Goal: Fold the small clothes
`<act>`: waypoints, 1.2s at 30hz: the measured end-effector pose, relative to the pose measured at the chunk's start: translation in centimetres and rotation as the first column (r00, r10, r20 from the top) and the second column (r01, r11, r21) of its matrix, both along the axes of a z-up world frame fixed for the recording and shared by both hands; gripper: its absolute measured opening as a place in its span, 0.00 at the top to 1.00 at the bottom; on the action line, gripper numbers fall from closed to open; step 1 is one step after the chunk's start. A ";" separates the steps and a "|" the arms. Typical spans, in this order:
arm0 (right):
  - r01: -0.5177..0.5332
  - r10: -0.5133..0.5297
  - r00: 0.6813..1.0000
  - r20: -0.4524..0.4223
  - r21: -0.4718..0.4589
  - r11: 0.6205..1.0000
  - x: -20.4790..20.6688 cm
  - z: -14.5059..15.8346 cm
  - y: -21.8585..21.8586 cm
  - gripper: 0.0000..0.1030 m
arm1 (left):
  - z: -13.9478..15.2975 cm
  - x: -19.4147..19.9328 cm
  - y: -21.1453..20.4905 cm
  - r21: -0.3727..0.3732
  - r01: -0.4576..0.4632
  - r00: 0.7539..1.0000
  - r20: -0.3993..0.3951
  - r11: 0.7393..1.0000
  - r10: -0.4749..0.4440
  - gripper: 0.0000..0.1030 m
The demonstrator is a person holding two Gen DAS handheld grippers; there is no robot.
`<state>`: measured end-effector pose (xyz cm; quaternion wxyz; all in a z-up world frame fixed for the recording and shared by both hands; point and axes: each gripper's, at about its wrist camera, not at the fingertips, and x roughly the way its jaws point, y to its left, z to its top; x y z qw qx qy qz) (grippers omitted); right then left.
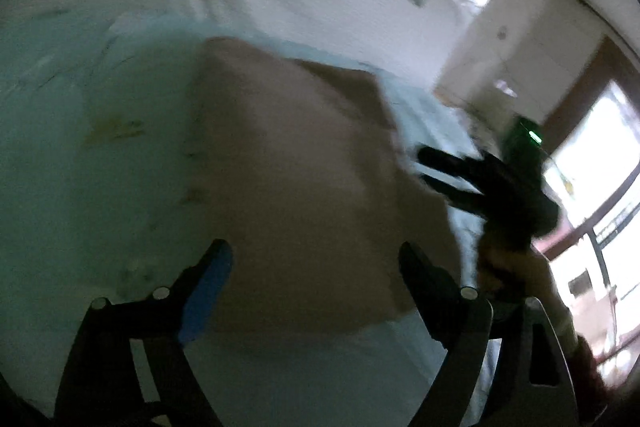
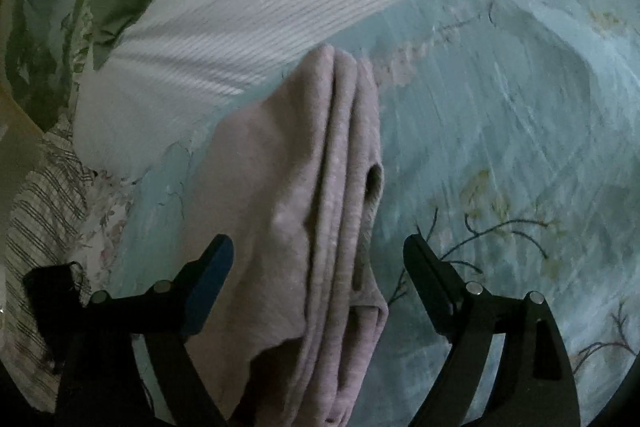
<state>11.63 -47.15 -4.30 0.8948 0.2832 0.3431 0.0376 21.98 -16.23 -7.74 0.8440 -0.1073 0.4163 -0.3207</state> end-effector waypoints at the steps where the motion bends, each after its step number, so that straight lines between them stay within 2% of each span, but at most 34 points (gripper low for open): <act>1: 0.000 0.000 1.000 0.002 0.012 1.000 0.1 -0.2 0.0 0.15 | -0.1 0.7 0.5 0.000 -0.014 1.000 -0.016 1.000 0.014 0.17; 6: -0.026 0.027 1.000 -0.006 0.043 0.999 1.2 -0.8 0.2 0.15 | -2.9 4.3 1.7 -0.004 -0.056 0.994 -0.093 0.998 0.055 0.17; 12: -0.054 0.055 0.998 -0.031 0.041 0.998 3.2 -1.6 0.6 0.16 | -5.3 7.7 0.2 -0.059 -0.008 0.979 -0.205 0.998 -0.004 0.14; 13: -0.058 0.060 0.998 -0.035 0.043 0.997 3.4 -1.7 0.7 0.19 | -5.4 8.0 0.1 -0.067 -0.001 0.978 -0.208 0.998 -0.013 0.14; 14: -0.061 0.063 0.997 -0.043 0.036 0.998 3.8 -1.9 0.9 0.38 | -5.5 8.5 -0.3 -0.073 0.009 0.978 -0.206 0.997 -0.024 0.14; 15: -0.071 0.073 0.995 -0.065 0.041 0.997 4.3 -2.1 1.1 0.52 | -5.6 8.6 -0.6 -0.072 0.014 0.979 -0.200 0.997 -0.028 0.16; 16: -0.067 0.072 0.994 -0.082 0.059 0.996 4.5 -2.3 1.3 0.52 | -5.6 8.7 -0.9 -0.070 0.022 0.980 -0.194 0.997 -0.035 0.24; 17: -0.058 0.063 0.994 -0.085 0.056 0.997 4.5 -2.2 1.5 0.57 | -5.5 8.8 -1.0 -0.069 0.033 0.982 -0.184 0.997 -0.046 0.29; 19: -0.055 0.056 0.995 -0.077 0.011 0.998 4.2 -1.1 2.7 0.62 | -5.2 8.5 -1.4 -0.049 0.037 0.987 -0.154 0.998 -0.045 0.50; 22: -0.085 0.085 0.996 -0.020 0.007 0.996 3.1 0.6 5.1 0.66 | -3.6 7.1 -0.3 -0.043 0.042 0.995 -0.087 0.998 -0.046 0.61; 26: -0.169 0.168 0.985 0.044 0.023 0.985 1.9 1.7 10.4 0.66 | -0.8 3.9 3.2 -0.042 0.003 1.000 0.001 0.999 -0.002 0.63; 29: -0.244 0.241 0.967 0.080 0.021 0.970 1.7 2.1 14.8 0.66 | 0.9 0.2 8.3 -0.045 -0.047 0.998 0.042 0.998 0.049 0.63; 32: -0.334 0.331 0.937 0.111 0.012 0.942 2.2 2.0 19.8 0.67 | 2.0 -3.0 12.6 -0.024 -0.101 0.992 0.077 0.995 0.103 0.63; 36: -0.446 0.440 0.889 0.124 0.015 0.895 3.4 1.2 26.5 0.67 | 3.1 -7.2 19.4 -0.005 -0.203 0.972 0.120 0.979 0.202 0.63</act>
